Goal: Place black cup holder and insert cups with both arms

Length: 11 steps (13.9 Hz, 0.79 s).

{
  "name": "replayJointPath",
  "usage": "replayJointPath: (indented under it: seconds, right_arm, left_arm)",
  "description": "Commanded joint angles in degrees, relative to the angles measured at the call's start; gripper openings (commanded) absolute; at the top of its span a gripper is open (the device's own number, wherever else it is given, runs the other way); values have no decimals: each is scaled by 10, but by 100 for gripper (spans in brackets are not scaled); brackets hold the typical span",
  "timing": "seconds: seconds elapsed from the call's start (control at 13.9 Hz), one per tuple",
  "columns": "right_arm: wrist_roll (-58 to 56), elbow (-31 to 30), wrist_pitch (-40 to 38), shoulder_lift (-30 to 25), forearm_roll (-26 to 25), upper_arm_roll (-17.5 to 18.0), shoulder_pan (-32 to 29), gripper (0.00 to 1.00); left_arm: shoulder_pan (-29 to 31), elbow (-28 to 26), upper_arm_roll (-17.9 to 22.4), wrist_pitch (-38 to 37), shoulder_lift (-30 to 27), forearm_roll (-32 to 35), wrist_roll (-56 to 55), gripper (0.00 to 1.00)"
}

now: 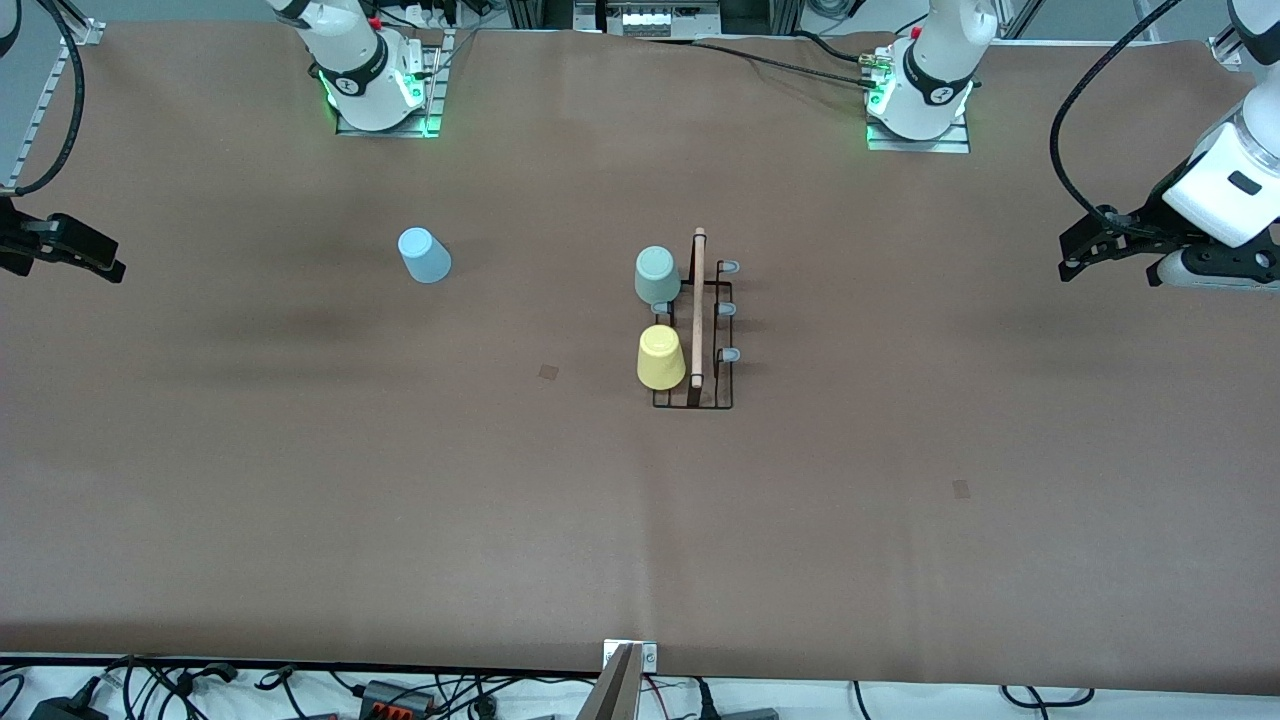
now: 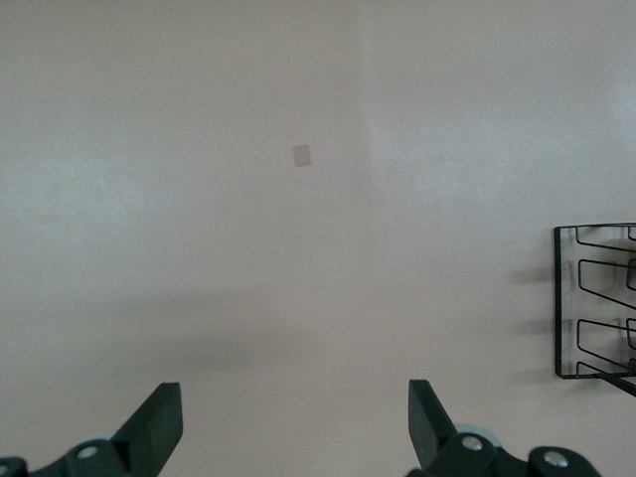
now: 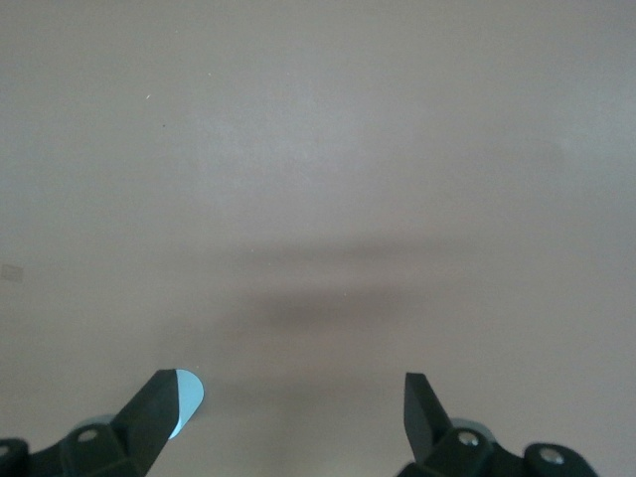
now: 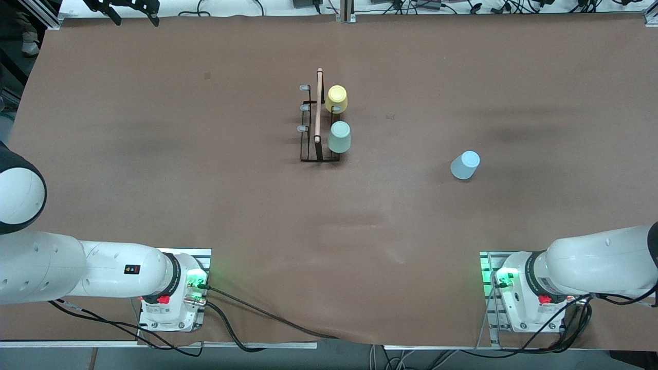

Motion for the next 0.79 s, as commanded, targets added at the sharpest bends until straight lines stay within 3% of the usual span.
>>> replayJointPath:
  seconds: [0.0,0.14,0.72]
  right_arm:
    - [-12,-12,-2,-15,23,-8,7,100]
    - [-10,-12,-3,-14,51,-9,6,100]
    - [17,-12,-13,-15,51,-9,6,100]
  left_arm:
    - [-3,15,3,-13,7,7,10,100]
    - [-2,15,3,-13,7,7,10,100]
    - [-2,16,3,-13,7,7,10,100]
